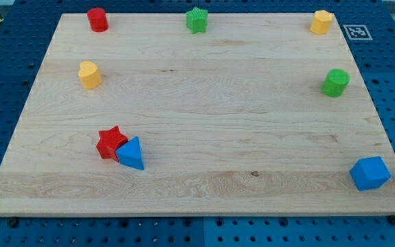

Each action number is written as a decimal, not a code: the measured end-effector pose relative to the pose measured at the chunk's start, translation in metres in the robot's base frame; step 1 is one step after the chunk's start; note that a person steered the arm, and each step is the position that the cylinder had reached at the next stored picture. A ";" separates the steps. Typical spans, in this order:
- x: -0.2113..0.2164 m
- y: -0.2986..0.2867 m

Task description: Push the cube to the left side

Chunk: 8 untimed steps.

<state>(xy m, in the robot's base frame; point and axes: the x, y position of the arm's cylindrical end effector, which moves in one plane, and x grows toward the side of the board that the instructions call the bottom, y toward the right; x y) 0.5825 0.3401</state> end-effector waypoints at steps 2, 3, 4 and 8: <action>-0.009 -0.016; -0.009 -0.063; -0.009 -0.086; 0.008 -0.095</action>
<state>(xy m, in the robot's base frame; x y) 0.5903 0.2453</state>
